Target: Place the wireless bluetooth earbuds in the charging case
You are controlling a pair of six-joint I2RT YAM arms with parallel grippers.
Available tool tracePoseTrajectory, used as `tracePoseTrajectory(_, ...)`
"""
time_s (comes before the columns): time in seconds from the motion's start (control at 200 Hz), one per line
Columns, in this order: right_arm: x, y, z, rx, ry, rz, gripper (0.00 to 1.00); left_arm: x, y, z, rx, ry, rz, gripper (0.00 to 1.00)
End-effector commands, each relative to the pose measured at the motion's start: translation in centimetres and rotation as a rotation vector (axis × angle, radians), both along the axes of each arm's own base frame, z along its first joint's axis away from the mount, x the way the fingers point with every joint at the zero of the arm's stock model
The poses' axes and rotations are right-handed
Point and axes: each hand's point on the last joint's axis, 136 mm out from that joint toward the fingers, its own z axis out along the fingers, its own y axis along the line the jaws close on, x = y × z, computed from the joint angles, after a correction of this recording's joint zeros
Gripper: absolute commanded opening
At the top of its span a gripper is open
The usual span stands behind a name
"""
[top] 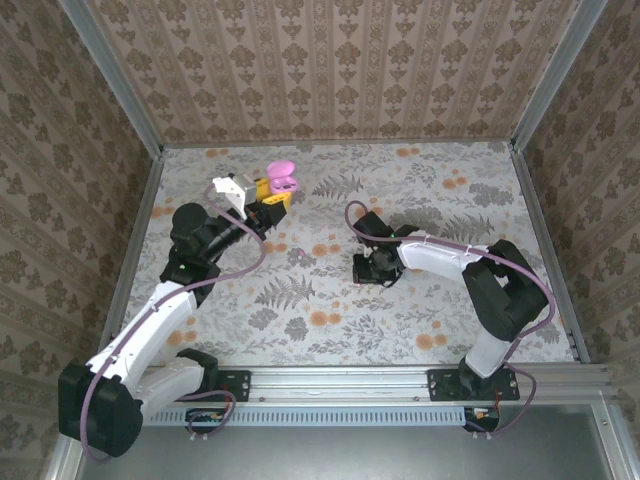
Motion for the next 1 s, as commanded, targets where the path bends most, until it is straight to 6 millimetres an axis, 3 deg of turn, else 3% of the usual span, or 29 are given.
tracePoseTrajectory(0.0,-0.3,-3.9,1.3,-0.297,-0.009,0.089,0.21,-0.4,0.3,2.2,-0.018,-0.075,0.017,0.34)
tracePoseTrajectory(0.085,0.1,-4.6,1.5,-0.470,-0.028,0.185,0.22,-0.3,0.8,2.2,-0.015,-0.083,0.052,0.34)
tracePoseTrajectory(0.23,0.3,-2.9,0.8,-0.620,-0.028,0.351,0.24,-0.2,2.0,2.3,-0.002,-0.100,0.120,0.33)
tracePoseTrajectory(0.365,0.0,-1.2,-0.4,-0.702,-0.018,0.484,0.24,-0.1,3.4,2.8,-0.009,-0.115,0.184,0.33)
tracePoseTrajectory(0.515,-0.8,0.2,-1.0,-0.677,0.002,0.534,0.26,-0.2,4.3,3.2,-0.010,-0.124,0.212,0.33)
tracePoseTrajectory(0.62,-1.0,0.7,-0.2,-0.638,-0.019,0.495,0.28,-0.1,4.4,3.3,-0.014,-0.124,0.217,0.33)
tracePoseTrajectory(0.775,-0.7,1.5,2.6,-0.504,-0.090,0.385,0.33,-0.1,4.2,3.7,-0.019,-0.127,0.207,0.34)
tracePoseTrajectory(0.89,-0.2,1.1,4.2,-0.357,-0.114,0.211,0.37,-0.1,4.2,3.8,-0.019,-0.130,0.205,0.34)
tracePoseTrajectory(0.995,0.1,0.4,4.0,-0.204,-0.079,0.046,0.41,-0.1,4.1,3.8,-0.021,-0.129,0.200,0.34)
